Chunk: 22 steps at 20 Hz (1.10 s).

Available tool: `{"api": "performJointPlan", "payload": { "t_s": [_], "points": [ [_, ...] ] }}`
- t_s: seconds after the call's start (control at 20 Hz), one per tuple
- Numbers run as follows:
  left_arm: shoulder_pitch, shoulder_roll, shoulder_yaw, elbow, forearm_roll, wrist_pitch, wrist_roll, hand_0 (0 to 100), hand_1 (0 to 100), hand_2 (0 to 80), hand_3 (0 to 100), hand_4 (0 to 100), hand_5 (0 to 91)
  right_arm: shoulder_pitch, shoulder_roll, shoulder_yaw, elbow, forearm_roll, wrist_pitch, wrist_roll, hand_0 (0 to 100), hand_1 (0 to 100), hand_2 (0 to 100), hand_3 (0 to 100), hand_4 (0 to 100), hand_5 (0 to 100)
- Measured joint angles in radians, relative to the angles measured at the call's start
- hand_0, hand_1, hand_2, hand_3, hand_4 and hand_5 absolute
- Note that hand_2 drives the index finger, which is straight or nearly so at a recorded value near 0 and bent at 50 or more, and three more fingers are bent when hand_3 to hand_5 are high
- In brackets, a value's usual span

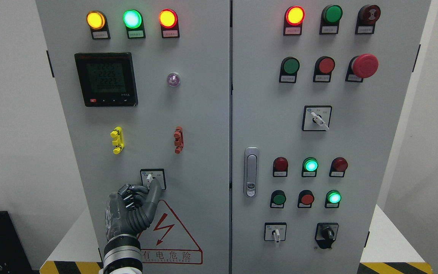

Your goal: Turn on light switch 1

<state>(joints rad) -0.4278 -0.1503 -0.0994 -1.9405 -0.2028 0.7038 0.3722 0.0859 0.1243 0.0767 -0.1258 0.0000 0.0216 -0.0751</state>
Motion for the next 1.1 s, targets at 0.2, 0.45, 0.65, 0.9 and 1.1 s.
{"api": "performJointPlan", "payload": {
  "t_s": [0.2,0.45,0.65,0.9,1.1],
  "points": [
    [0.000,0.000,-0.002,0.001,0.000,0.001,-0.002,62,61,65.0,95,99,87.6,0.000,0.000,0.000,0.000,0.000,0.000,0.000,0,0,0,0,0,0],
    [0.001,0.000,-0.003,0.001,0.000,-0.001,-0.002,65,61,65.3,95,99,87.7,0.000,0.000,0.000,0.000,0.000,0.000,0.000,0,0,0,0,0,0],
    [0.002,0.000,-0.004,0.002,0.000,-0.003,-0.002,68,61,65.4,95,100,87.8,0.000,0.000,0.000,0.000,0.000,0.000,0.000,0,0,0,0,0,0],
    [0.002,0.000,-0.005,0.005,0.000,-0.004,-0.001,69,59,65.2,95,100,87.9,0.000,0.000,0.000,0.000,0.000,0.000,0.000,0,0,0,0,0,0],
    [0.001,0.000,-0.006,0.007,0.000,-0.006,-0.001,71,58,65.1,95,100,87.9,0.000,0.000,0.000,0.000,0.000,0.000,0.000,0,0,0,0,0,0]
  ]
}}
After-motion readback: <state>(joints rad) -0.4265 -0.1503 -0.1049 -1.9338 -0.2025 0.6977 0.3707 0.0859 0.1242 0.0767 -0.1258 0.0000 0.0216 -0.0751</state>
